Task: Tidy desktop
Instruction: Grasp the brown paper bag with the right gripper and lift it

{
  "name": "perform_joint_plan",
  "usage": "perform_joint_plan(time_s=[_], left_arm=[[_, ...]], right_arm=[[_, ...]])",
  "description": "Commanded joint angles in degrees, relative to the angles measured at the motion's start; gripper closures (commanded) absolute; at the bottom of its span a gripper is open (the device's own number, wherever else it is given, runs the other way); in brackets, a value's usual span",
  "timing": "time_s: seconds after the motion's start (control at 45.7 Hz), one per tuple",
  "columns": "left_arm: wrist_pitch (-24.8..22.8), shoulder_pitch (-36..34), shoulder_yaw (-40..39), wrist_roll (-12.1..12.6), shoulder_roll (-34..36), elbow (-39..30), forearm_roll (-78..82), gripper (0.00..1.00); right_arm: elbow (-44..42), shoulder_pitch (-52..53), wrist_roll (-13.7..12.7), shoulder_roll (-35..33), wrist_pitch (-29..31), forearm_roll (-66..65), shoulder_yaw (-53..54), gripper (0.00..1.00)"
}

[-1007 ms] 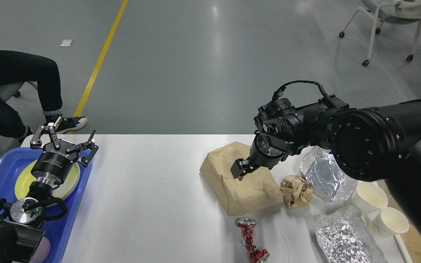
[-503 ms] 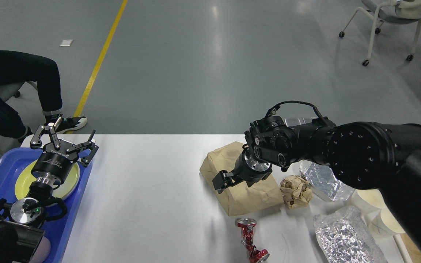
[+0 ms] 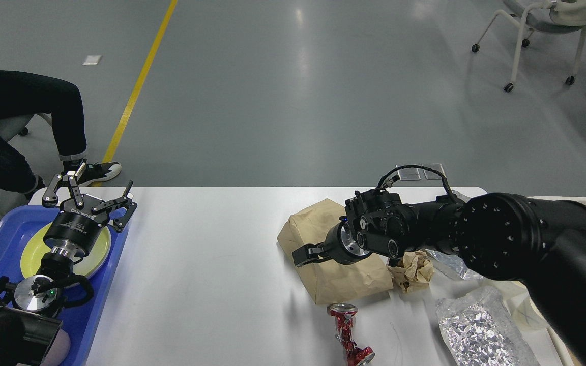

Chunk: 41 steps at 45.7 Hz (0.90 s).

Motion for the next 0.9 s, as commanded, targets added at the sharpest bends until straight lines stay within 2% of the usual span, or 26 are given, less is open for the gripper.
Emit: perform_joint_plan(time_s=[0.0, 0.109, 0.153, 0.46, 0.635, 0.875], left_arm=[[0.00, -0.03, 0.00, 0.00, 0.00, 0.07, 0.01, 0.03], [0.00, -0.03, 0.00, 0.00, 0.00, -0.01, 0.01, 0.04], [0.00, -0.03, 0.00, 0.00, 0.00, -0.01, 0.01, 0.04], [0.00, -0.03, 0.00, 0.00, 0.00, -0.01, -0.08, 0.03], [0.00, 0.05, 0.00, 0.00, 0.00, 0.07, 0.01, 0.04], [0.00, -0.03, 0.00, 0.00, 0.00, -0.01, 0.01, 0.04]], right_arm=[[0.10, 0.04, 0.00, 0.00, 0.03, -0.81, -0.09, 0.72], [-0.17, 0.13, 0.00, 0.09, 0.03, -0.81, 0.00, 0.95], [-0.34, 0.39, -0.09, 0.09, 0.03, -0.81, -0.09, 0.99], [0.18, 6.09, 0.00, 0.61, 0.03, -1.78, 0.43, 1.00], [7.21, 13.48, 0.09, -0.44, 0.12, -1.69, 5.26, 1.00], [14.95, 25.52, 0.17, -9.22, 1.17, -1.69, 11.95, 1.00]])
